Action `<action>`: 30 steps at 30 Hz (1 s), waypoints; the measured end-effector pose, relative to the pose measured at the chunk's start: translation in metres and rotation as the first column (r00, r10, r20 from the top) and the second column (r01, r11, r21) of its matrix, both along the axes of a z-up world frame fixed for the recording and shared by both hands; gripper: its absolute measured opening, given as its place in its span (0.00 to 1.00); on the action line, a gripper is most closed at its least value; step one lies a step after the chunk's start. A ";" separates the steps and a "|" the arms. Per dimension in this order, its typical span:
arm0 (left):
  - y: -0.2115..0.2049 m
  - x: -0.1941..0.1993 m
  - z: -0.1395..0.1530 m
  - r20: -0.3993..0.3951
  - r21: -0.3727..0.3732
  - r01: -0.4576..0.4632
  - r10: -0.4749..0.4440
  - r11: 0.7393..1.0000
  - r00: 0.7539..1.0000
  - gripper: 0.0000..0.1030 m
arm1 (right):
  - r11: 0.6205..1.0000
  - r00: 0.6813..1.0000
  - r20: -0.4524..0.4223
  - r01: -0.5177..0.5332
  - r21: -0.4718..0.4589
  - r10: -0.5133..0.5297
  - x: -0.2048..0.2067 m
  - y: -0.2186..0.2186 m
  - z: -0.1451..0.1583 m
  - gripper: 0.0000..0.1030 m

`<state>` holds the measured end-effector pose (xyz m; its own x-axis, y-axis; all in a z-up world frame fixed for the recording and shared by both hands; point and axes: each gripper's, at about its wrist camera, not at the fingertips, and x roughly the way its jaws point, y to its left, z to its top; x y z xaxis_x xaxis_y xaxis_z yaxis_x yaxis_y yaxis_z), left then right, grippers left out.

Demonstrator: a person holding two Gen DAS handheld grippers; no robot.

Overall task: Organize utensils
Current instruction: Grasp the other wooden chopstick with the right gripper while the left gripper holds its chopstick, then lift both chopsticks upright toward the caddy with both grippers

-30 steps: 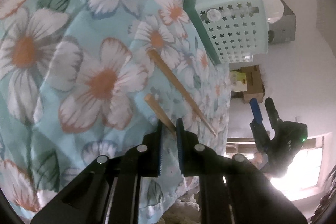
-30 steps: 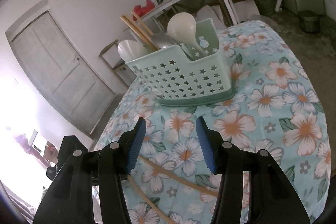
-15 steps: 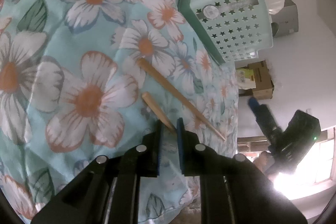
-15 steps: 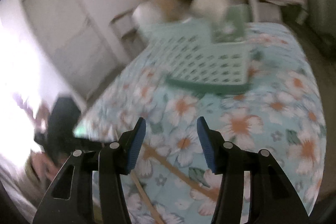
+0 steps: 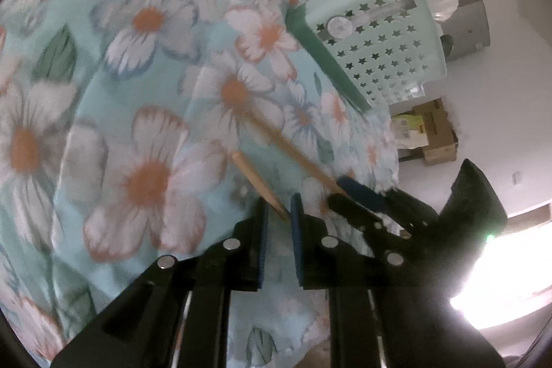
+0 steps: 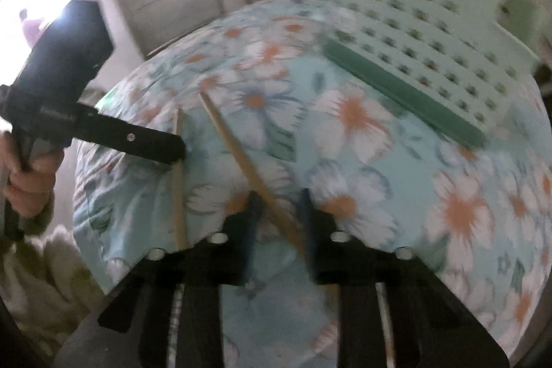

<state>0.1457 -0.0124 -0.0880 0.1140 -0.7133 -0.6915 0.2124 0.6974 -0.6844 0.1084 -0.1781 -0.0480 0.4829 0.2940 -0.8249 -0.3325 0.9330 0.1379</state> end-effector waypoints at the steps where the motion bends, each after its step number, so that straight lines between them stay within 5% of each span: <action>1: -0.004 0.003 0.002 0.020 0.017 0.004 -0.005 1.000 1.000 0.12 | 0.999 0.999 -0.012 0.033 0.019 -0.032 -0.002 -0.007 0.000 0.07; 9: -0.037 0.018 0.013 0.172 0.176 0.052 -0.083 0.983 0.982 0.13 | 0.929 0.942 -0.165 0.321 0.183 -0.292 -0.036 -0.059 -0.005 0.04; 14: -0.071 0.017 0.021 0.278 0.327 0.142 -0.239 0.934 0.930 0.13 | 0.893 0.914 -0.215 0.390 0.223 -0.345 -0.061 -0.064 -0.007 0.05; 18: -0.076 0.015 0.023 0.286 0.375 0.175 -0.293 0.910 0.912 0.13 | 0.896 0.911 -0.214 0.394 0.207 -0.351 -0.070 -0.067 -0.001 0.07; 22: -0.075 0.019 0.024 0.250 0.371 0.181 -0.286 0.911 0.925 0.22 | 0.907 0.923 -0.182 0.372 0.197 -0.339 -0.061 -0.066 0.009 0.25; 26: -0.085 0.021 0.025 0.262 0.407 0.170 -0.293 0.897 0.919 0.26 | 0.913 0.929 -0.131 0.365 0.183 -0.346 -0.036 -0.066 0.013 0.25; 30: -0.105 0.014 0.024 0.320 0.490 0.150 -0.337 0.859 0.885 0.25 | 0.917 0.929 -0.108 0.367 0.158 -0.354 -0.006 -0.064 0.003 0.18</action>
<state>0.1594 -0.1170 -0.0641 0.2983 -0.3840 -0.8738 0.5939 0.7914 -0.1451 0.1021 -0.2426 -0.0452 0.5205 0.2525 -0.8156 0.0397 0.9471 0.3185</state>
